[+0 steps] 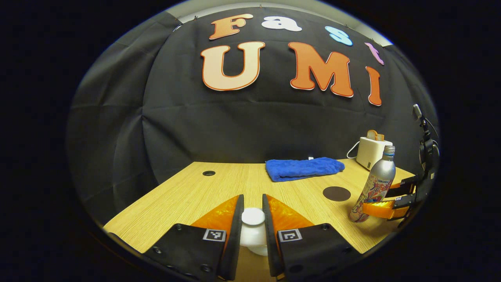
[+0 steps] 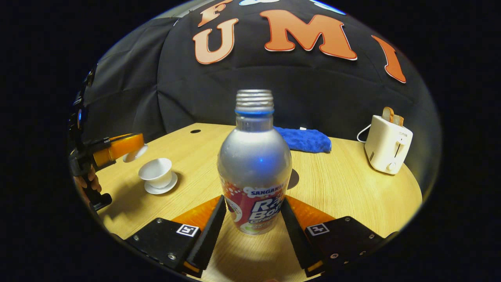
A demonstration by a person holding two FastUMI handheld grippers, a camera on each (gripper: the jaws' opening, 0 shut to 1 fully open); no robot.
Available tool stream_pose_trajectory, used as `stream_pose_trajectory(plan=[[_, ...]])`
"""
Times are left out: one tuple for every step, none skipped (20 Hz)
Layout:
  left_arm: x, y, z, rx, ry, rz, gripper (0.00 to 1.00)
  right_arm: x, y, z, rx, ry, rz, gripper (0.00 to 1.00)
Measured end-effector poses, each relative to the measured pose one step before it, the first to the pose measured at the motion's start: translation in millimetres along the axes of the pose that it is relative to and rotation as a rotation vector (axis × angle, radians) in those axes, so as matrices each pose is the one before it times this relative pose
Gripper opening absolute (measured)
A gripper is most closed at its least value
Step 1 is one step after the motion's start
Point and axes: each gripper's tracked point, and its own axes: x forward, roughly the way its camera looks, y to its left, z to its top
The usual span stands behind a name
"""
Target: Open the teacup lid with one hand, grasp the water bottle and pour water into the teacup with the other hand; after pouring, place the water bottle on the coaster and then close the teacup lid.
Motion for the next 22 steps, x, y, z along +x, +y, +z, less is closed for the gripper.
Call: stream_pose_trajectory(plan=[[-3.19,2.85,-0.92,-0.00119,0.00242,0.00704,0.34,0.93,0.13,2.18,0.00426,-0.00279,-0.00208,0.82],[-1.80,2.79,-2.48,-0.00216,0.00280,0.00305,0.34,-0.72,0.29,-0.46,-0.00162,0.00392,0.00108,0.80],[-1.97,2.54,-1.25,-0.00247,0.00145,0.00498,0.34,-1.57,-0.91,1.45,-0.00453,-0.00027,-0.00384,0.80],[-1.30,4.71,-1.44,-0.00260,-0.00026,0.00499,0.34,-0.71,-2.63,2.75,-0.00661,-0.00222,-0.00979,0.80],[-1.82,3.23,-0.39,-0.00310,-0.00079,0.00417,0.34,-2.53,-1.18,3.16,-0.00833,-0.00345,-0.00860,0.79],[-1.01,4.44,1.27,-0.00542,-0.00141,0.00674,0.34,-3.32,-2.46,5.87,-0.00901,-0.00640,-0.01058,0.79],[-0.89,2.74,1.48,-0.00224,0.00113,0.00392,0.34,-2.23,-3.59,5.46,-0.01505,-0.00341,-0.01066,0.79],[-1.99,2.92,0.56,-0.00075,-0.00206,0.00644,0.31,-0.73,-4.23,4.24,-0.02264,0.00012,-0.01503,0.79],[-2.54,2.82,-0.98,0.00246,0.00277,0.00236,0.31,-1.81,-5.74,4.70,-0.02944,0.00207,-0.02063,0.79],[-2.94,3.63,-1.32,0.00525,-0.00042,0.00762,0.31,-0.97,-5.27,3.52,-0.03399,0.00097,-0.01905,0.79],[-2.23,3.34,0.05,0.00561,0.00007,0.00499,0.31,-1.88,-5.20,5.63,-0.03443,-0.00258,-0.01719,0.79],[-2.37,3.17,-0.29,0.00225,-0.00240,0.00464,0.31,-1.00,-3.53,5.09,-0.03477,-0.00428,-0.01263,0.79],[-2.66,3.56,-0.41,0.00126,0.00076,0.00478,0.34,-1.21,-3.22,5.85,-0.03599,-0.00512,-0.01141,0.79],[-2.95,4.22,0.51,-0.00288,-0.00081,0.00516,0.31,-0.50,-2.60,5.79,-0.03543,-0.00545,-0.01057,0.79],[-1.98,3.08,1.21,-0.00901,-0.00050,0.00331,0.34,-0.55,-1.01,3.23,-0.03483,-0.00194,-0.00475,0.79],[-2.33,4.80,0.34,-0.00857,-0.00123,0.00690,0.34,-0.29,0.44,0.67,-0.03695,0.01213,-0.00440,0.79],[-1.11,5.76,-1.08,-0.00286,-0.00091,0.00844,0.34,-0.42,0.88,-0.21,-0.04595,0.00716,-0.00956,0.79],[-0.99,5.76,-2.96,0.00164,0.00418,0.00961,0.31,1.18,-1.19,1.35,-0.04343,0.00508,-0.01235,0.79],[0.02,4.97,-3.92,-0.00186,0.00485,0.00791,0.31,-0.03,-0.26,0.51,-0.04073,0.00462,-0.01241,0.79],[-0.88,3.02,-2.21,-0.00252,0.00489,0.00350,0.34,2.22,0.30,0.48,-0.03653,0.00529,-0.00524,0.79],[-2.63,3.39,-3.36,0.00055,0.00513,0.00499,0.34,-2.55,-0.97,1.48,-0.02316,0.00155,-0.00897,0.78],[-1.22,3.16,-1.59,0.00404,0.00319,0.00340,0.34,0.94,0.71,2.41,-0.01551,-0.00157,-0.00841,0.78]])
